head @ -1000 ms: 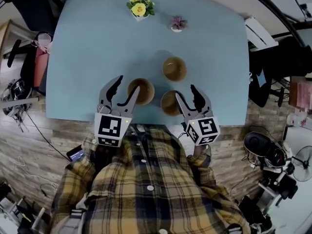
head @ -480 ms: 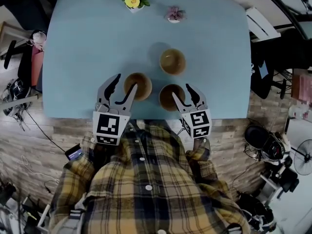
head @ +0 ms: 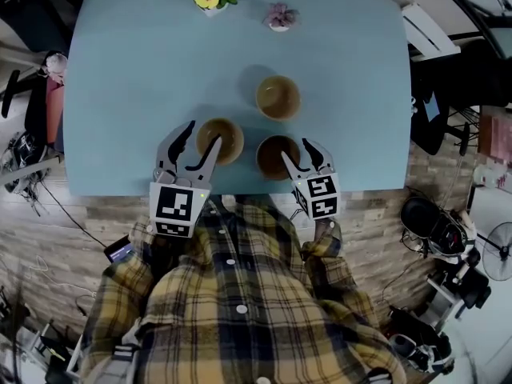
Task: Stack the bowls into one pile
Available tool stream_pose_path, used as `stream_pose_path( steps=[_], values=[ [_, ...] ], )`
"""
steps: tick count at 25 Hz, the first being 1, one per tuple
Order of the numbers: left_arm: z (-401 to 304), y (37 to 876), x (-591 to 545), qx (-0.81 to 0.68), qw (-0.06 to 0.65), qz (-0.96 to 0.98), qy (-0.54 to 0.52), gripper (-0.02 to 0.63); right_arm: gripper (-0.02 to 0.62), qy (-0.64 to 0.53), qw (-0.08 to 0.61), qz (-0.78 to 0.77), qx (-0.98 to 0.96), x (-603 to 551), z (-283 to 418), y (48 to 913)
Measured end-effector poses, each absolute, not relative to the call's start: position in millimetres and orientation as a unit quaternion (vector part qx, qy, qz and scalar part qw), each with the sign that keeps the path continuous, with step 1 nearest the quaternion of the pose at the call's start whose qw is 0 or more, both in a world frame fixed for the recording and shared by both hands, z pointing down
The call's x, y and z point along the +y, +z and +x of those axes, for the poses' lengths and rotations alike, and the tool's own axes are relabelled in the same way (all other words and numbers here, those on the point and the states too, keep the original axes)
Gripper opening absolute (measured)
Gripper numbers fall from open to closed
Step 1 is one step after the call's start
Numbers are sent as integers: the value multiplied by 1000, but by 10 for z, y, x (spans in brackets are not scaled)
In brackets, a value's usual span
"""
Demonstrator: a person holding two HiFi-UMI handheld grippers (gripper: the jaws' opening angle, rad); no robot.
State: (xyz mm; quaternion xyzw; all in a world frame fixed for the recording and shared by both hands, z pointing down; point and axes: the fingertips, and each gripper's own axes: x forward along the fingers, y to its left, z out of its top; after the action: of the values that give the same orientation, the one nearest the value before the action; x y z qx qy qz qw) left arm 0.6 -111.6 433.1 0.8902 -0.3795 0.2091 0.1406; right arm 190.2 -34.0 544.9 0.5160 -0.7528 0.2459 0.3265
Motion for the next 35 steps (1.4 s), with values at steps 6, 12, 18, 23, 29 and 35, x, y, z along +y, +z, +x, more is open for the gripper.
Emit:
stream_pose_path(
  steps=[6,12,18,23,29,35],
  values=[
    [44,4370,-1093,-376,142,891,212,202,228,268,331,514,-744,-232,1931,5592],
    [85,4408,-1072,-366,143,894,215,185,182,275,331,522,-737,-223,1954,5652],
    [105,4408,-1005,-361,143,896,214,136,98,272,342,529,-727,-169,1993,5664],
    [96,4390,-959,-360,139,897,214,85,67,269,347,533,-723,-145,2000,5655],
    [70,4389,-958,-362,134,897,216,31,40,272,336,542,-721,-157,2013,5606],
    [60,4383,-914,-358,130,899,217,-9,29,273,316,550,-723,-143,2011,5523]
  ],
)
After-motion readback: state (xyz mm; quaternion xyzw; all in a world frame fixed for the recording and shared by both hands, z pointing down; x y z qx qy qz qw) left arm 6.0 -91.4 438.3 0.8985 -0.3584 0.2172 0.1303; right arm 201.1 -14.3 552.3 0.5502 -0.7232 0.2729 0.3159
